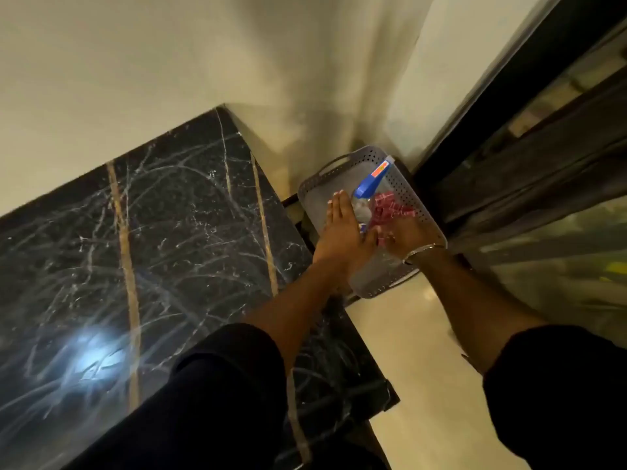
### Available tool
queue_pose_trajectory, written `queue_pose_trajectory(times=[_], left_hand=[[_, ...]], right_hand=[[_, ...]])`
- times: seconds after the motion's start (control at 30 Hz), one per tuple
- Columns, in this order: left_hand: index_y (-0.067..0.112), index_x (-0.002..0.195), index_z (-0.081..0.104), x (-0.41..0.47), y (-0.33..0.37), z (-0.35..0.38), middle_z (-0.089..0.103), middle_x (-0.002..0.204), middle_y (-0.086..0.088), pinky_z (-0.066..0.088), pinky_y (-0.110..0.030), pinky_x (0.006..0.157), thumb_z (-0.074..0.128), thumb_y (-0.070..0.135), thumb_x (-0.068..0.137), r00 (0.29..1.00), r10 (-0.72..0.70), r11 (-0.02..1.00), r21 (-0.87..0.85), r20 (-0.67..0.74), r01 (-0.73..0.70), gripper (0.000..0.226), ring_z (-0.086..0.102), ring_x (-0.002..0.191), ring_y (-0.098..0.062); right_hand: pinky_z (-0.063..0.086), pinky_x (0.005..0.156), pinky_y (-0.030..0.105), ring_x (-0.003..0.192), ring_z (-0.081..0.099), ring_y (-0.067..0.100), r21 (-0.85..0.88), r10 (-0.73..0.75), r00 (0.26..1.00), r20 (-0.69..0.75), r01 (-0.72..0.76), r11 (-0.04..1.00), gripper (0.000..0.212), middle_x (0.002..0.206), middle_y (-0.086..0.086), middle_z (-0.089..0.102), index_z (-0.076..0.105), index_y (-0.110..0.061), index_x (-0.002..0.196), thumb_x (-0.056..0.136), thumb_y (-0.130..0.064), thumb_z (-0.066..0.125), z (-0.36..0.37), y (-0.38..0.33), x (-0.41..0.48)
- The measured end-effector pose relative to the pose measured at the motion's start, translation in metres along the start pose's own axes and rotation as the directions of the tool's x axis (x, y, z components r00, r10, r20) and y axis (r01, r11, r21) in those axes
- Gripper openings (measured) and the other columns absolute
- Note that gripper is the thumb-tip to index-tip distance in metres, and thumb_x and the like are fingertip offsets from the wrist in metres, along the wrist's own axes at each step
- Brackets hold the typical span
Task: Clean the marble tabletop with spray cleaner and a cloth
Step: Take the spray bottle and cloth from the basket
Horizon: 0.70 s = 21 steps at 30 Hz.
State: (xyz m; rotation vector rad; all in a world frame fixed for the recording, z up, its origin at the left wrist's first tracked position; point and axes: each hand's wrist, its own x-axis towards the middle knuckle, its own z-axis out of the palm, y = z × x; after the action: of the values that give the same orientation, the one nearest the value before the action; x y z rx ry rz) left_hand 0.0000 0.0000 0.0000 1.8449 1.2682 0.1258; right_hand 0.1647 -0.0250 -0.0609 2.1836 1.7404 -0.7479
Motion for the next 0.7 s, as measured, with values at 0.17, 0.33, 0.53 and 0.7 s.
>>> queue_pose_trajectory(times=[0.17,0.33,0.53,0.7], left_hand=[[0.020,0.150,0.026,0.027,-0.016,0.020,0.045,0.143,-0.006,0.046,-0.046,0.104,0.070,0.046,0.081,0.992,-0.106,0.953,-0.293,-0.067,0.082,0.085,0.051,0.123,-0.016],[0.030,0.145,0.033,0.047,-0.022,0.025,0.051,0.139,0.002,0.048,-0.046,0.102,0.074,0.045,0.079,0.983,-0.142,0.903,-0.423,-0.119,0.079,0.079,0.052,0.125,-0.015],[0.021,0.140,0.043,0.060,-0.018,0.022,0.054,0.131,-0.002,0.053,-0.042,0.095,0.065,0.031,0.090,0.988,-0.062,0.906,-0.424,-0.144,-0.005,0.055,0.059,0.105,-0.007],[0.015,0.139,0.047,0.053,-0.009,0.015,0.061,0.127,-0.006,0.050,-0.045,0.099,0.065,0.024,0.091,0.976,-0.068,0.865,-0.501,-0.205,-0.045,0.053,0.060,0.113,-0.019]], right_hand=[[0.042,0.103,0.049,0.125,0.049,0.033,-0.097,-0.098,0.994,-0.044,0.093,0.991,0.047,0.136,0.010,0.052,0.047,-0.022,0.133,0.088,-0.030,0.060,0.040,0.006,0.052],[0.035,0.108,0.059,0.137,0.035,0.040,0.026,0.001,0.999,-0.054,0.000,1.000,0.059,0.146,0.017,0.041,0.045,-0.015,0.140,0.085,-0.026,0.066,0.080,0.014,0.083],[0.037,0.086,0.014,0.118,0.053,0.037,0.274,0.085,0.988,-0.128,-0.048,0.961,0.028,0.121,0.016,0.059,0.061,0.000,0.122,0.097,-0.005,0.051,0.060,0.007,0.081],[0.040,0.096,0.031,0.102,0.052,0.016,0.713,0.181,0.962,-0.204,0.019,0.701,0.025,0.110,0.004,0.058,0.066,0.003,0.116,0.095,-0.010,0.060,0.001,0.007,0.060]])
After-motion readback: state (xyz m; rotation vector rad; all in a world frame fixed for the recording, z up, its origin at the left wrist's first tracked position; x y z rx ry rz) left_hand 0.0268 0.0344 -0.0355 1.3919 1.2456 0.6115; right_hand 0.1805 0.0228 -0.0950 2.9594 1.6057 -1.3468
